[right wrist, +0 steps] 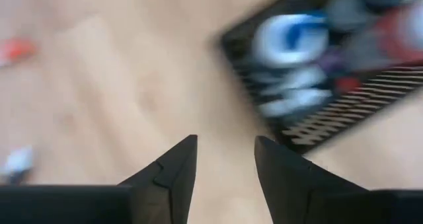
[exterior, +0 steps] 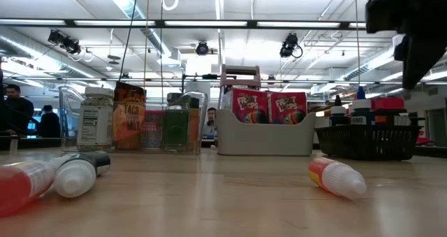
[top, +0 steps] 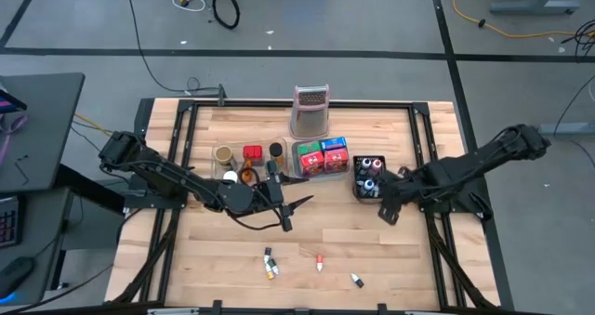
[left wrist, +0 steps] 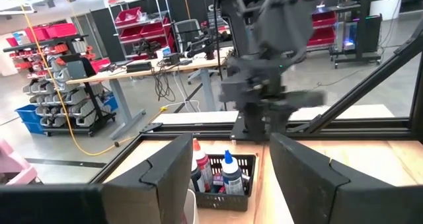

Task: Pick & Place Kitchen Items
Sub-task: Put the small red food coloring bottle into the black basket

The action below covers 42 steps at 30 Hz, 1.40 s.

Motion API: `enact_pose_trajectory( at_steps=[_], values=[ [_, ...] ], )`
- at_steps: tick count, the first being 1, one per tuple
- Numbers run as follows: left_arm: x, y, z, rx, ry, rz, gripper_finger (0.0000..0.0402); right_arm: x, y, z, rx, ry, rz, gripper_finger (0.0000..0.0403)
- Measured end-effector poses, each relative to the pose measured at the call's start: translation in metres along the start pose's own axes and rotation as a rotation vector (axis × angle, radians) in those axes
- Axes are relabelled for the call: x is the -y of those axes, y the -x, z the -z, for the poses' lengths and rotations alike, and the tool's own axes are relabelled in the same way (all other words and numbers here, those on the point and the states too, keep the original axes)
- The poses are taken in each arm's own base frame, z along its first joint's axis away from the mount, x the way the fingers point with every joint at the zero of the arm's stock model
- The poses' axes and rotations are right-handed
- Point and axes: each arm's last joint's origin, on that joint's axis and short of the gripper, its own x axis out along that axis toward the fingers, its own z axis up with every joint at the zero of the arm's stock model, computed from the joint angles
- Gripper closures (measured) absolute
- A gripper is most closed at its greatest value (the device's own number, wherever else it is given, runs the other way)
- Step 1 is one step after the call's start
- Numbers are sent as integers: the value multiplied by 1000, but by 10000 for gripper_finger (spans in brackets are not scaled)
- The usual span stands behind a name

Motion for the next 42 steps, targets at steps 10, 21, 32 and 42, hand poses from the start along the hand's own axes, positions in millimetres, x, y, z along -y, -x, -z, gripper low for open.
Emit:
enact_pose_trajectory(
  at_steps=[10,21,32,42],
  values=[
    [0,0,0,0,0,0,191,-33,6,17,24,6,-202,240],
    [0,0,0,0,36,0,191,-69,-23,35,-107,-28,-222,240],
    [-3,-2,0,-2,-88,-11,191,-115,-52,53,-154,-162,-366,240],
    [-36,-23,4,-12,-196,-83,191,-155,-79,69,-141,-235,-517,240]
  ],
)
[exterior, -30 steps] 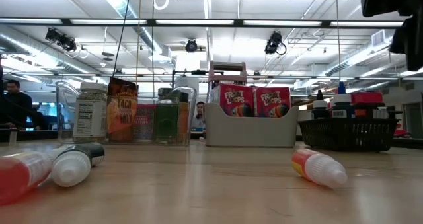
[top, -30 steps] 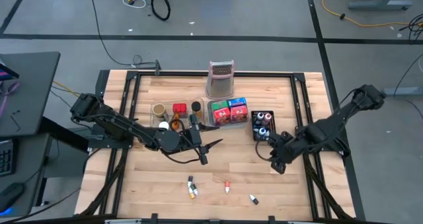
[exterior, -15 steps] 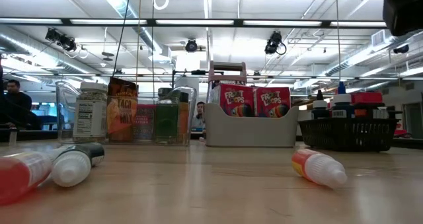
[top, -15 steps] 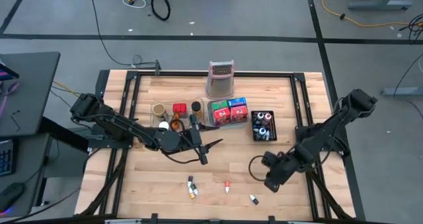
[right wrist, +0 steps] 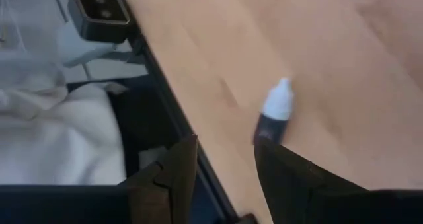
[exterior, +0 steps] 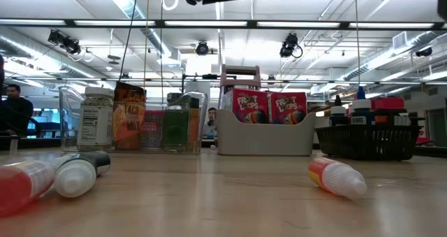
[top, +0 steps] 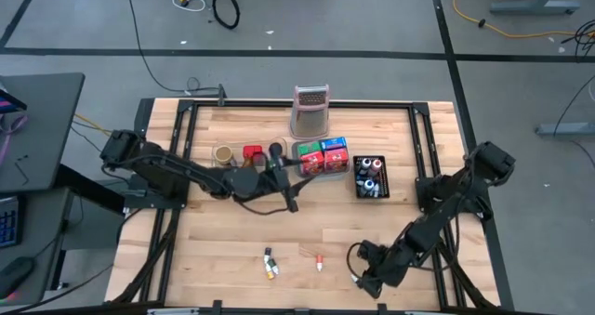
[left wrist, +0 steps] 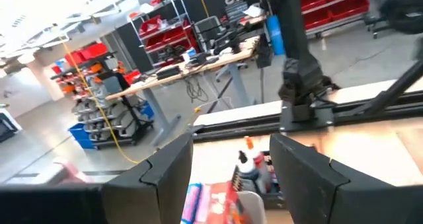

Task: Pick & Place Kitchen Items
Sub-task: Put the small red food coloring bottle into the black basket

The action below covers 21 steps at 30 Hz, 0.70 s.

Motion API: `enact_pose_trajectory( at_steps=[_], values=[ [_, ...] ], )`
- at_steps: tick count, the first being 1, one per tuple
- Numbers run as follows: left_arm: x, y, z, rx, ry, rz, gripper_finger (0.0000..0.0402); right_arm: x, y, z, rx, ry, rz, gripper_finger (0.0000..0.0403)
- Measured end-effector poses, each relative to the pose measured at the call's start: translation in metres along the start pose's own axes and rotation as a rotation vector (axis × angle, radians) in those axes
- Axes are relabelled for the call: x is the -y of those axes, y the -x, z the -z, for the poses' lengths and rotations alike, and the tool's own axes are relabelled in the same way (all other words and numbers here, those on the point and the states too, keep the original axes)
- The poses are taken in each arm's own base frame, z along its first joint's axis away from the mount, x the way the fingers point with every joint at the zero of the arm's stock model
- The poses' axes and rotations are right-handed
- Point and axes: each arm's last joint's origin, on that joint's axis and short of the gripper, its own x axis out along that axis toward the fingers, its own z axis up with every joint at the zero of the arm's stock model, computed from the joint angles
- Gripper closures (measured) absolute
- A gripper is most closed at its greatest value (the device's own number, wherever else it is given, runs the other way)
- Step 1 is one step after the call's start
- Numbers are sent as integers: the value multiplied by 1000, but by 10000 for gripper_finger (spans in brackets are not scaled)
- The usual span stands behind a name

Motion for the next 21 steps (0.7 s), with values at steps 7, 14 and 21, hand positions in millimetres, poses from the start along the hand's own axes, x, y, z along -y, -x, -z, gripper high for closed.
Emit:
enact_pose_trajectory(
  at_steps=[7,14,21],
  values=[
    [-27,-18,3,81,7,47,191,-21,6,-6,128,74,112,240],
    [-42,-26,6,96,29,56,191,-29,8,-7,326,159,120,240],
    [-42,-27,12,50,29,67,191,-19,-18,12,172,110,157,250]
  ],
)
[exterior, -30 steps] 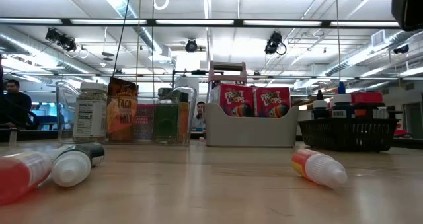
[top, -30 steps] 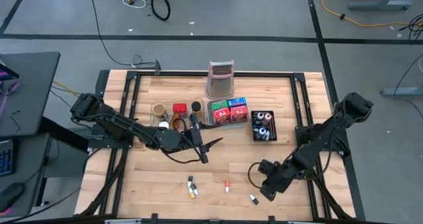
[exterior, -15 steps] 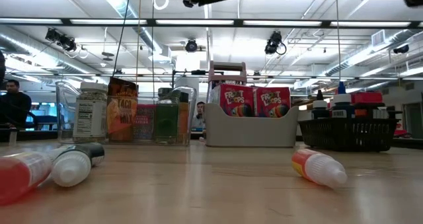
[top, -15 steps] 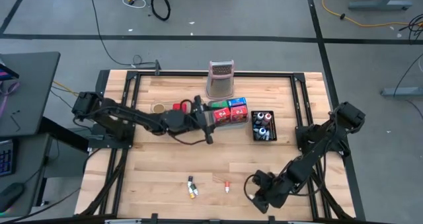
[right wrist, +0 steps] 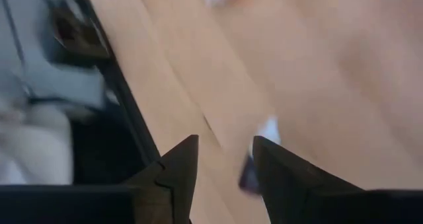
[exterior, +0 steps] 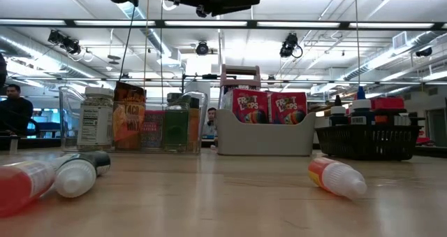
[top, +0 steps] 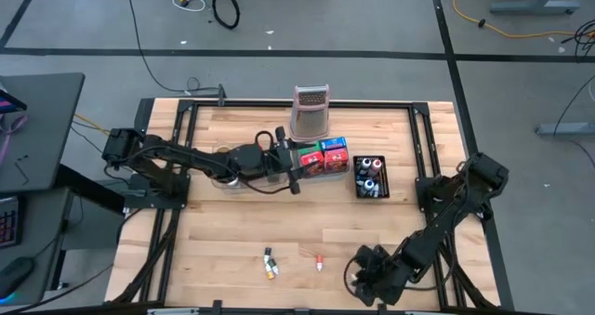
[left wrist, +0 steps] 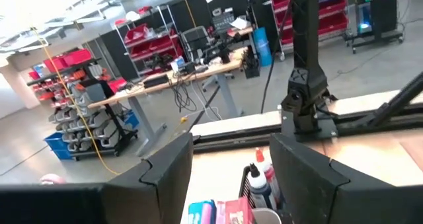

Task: Pick & Place Kitchen Items
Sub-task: Put the small red food coloring bottle into the black basket

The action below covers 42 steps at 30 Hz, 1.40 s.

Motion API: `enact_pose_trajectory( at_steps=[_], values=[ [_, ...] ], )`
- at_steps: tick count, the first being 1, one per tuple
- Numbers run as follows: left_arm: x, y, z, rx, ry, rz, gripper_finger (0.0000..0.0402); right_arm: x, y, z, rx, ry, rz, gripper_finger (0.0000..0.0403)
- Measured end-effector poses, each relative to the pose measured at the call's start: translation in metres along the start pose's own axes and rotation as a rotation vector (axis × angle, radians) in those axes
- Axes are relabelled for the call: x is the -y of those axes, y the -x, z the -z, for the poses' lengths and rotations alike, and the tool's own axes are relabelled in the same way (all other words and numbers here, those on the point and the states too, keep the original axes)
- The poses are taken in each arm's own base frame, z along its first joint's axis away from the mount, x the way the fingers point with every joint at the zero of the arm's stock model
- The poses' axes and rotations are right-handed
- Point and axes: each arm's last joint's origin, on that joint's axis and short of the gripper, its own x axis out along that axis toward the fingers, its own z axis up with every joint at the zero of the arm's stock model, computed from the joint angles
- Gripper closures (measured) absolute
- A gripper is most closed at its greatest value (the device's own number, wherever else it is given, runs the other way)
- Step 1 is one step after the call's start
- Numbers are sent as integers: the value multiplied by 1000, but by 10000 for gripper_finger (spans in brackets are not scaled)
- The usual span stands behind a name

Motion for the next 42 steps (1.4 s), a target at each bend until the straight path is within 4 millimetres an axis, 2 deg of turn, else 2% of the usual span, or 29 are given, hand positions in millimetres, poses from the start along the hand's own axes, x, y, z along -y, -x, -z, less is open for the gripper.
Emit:
enact_pose_trajectory(
  at_steps=[5,13,18,27,37,42],
  values=[
    [0,0,1,-11,-2,4,191,5,-15,11,-133,3,30,260],
    [0,0,1,-12,66,4,191,10,-10,3,-106,85,87,262],
    [1,0,2,-24,63,7,191,8,-10,3,-67,293,60,262],
    [1,0,3,-27,63,7,191,-2,-10,1,-26,875,-48,262],
    [1,0,3,-31,64,9,191,-6,-11,-3,-2,1035,-93,262],
    [1,0,4,-35,105,9,191,-5,-11,-3,-67,1080,-141,261]
  ],
)
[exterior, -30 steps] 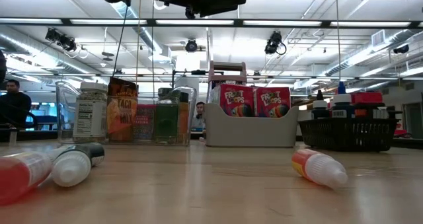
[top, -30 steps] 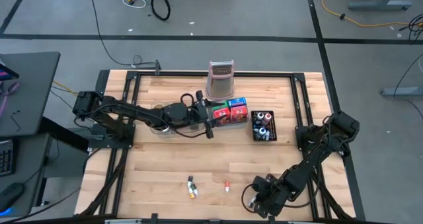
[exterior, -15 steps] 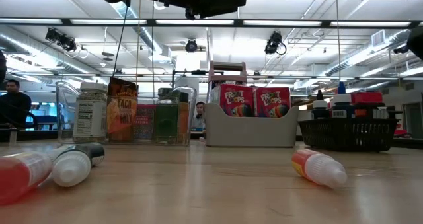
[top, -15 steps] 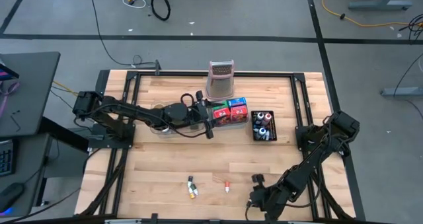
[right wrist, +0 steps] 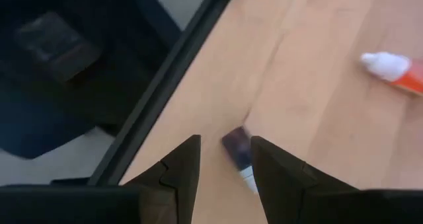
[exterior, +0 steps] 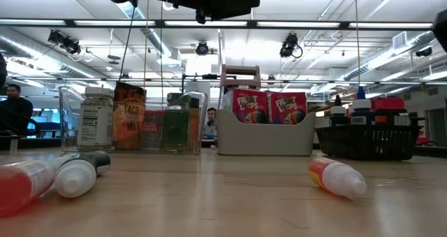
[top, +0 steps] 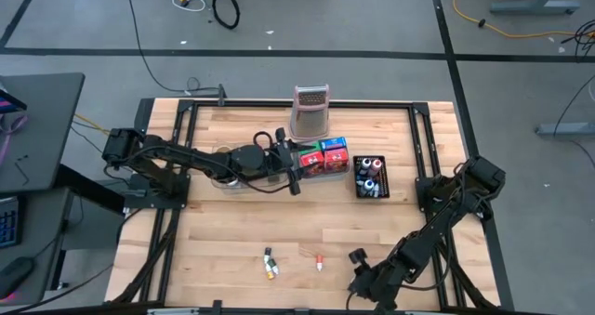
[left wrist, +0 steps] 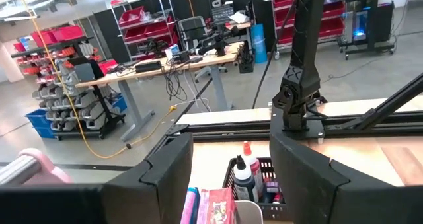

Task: Pick & Place Kitchen Items
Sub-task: Put the small red food coloring bottle into the black basket

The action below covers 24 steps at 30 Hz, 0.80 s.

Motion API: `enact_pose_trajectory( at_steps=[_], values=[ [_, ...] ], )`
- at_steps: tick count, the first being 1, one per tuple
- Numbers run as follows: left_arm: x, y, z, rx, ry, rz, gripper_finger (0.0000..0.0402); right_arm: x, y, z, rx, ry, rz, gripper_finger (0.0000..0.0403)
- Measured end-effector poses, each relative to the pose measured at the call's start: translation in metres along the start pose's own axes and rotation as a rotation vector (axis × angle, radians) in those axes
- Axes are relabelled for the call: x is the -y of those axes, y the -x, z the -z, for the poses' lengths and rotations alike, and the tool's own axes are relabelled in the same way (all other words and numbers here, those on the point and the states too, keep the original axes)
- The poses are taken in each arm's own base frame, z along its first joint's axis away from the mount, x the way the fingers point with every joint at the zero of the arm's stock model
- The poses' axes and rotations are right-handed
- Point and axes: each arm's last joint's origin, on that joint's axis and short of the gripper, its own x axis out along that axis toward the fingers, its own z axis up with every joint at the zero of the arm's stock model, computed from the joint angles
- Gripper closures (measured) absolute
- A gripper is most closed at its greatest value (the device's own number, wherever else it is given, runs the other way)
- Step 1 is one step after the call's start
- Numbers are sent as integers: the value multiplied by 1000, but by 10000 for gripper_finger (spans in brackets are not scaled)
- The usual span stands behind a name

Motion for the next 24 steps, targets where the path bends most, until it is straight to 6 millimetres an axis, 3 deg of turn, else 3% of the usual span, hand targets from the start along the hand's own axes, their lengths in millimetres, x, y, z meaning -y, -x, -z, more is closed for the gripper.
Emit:
enact_pose_trajectory(
  at_steps=[5,13,24],
  values=[
    [0,0,0,0,2,0,191,6,-1,-2,2,-5,1,243],
    [0,0,1,-11,-3,2,191,11,-16,1,-19,135,12,211],
    [1,0,4,-39,-14,7,191,14,-34,11,-76,163,5,233]
  ],
)
